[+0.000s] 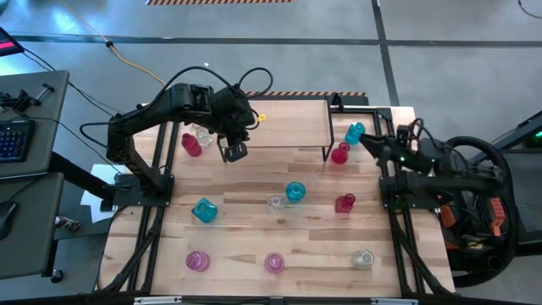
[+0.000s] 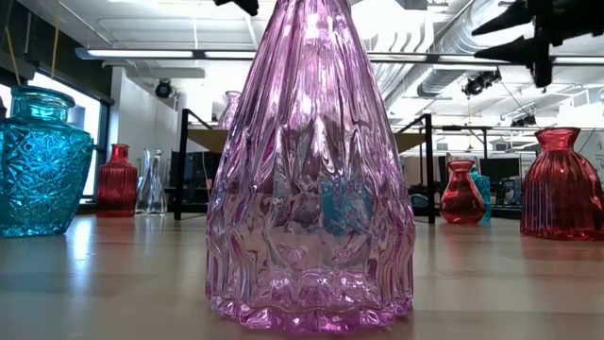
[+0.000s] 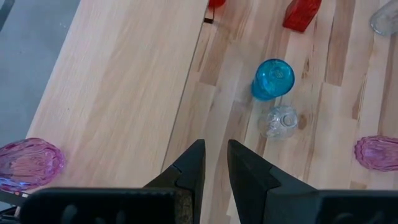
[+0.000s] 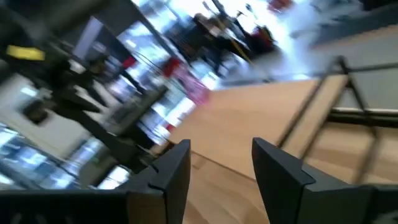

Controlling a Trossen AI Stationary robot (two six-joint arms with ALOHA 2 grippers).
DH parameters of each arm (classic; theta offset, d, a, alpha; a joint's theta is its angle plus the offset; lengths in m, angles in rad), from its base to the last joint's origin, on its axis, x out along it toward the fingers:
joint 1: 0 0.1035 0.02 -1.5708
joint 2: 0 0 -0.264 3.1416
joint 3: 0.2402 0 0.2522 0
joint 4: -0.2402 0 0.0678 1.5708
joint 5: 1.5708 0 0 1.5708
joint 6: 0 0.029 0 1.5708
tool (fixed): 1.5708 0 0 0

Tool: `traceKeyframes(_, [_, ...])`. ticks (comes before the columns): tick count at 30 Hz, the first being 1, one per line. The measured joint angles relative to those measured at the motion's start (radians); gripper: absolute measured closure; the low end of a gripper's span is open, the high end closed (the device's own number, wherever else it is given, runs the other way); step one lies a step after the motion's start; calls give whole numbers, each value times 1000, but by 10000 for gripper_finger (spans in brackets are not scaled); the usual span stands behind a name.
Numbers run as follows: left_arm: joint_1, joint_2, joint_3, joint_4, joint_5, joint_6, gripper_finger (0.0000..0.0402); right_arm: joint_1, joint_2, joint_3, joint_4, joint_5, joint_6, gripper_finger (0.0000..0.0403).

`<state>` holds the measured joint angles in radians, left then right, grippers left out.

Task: Sort vases onto shelf
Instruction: Put the top right red vase on the shelf

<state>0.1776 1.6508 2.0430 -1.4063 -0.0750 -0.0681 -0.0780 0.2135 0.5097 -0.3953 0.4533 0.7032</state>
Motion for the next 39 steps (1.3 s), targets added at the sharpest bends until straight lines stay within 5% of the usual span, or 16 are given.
traceKeyframes(9, [0,0,0,0,0,0,344,-25,312,247,-346,15,161,250])
traceKeyframes(16, [0,0,0,0,0,0,344,-154,530,331,-653,-120,284,250])
traceKeyframes(28, [0,0,0,0,0,0,344,-459,720,324,-550,-391,107,250])
traceKeyframes(39, [0,0,0,-1,0,-8,344,-564,864,324,-546,-458,-16,250])
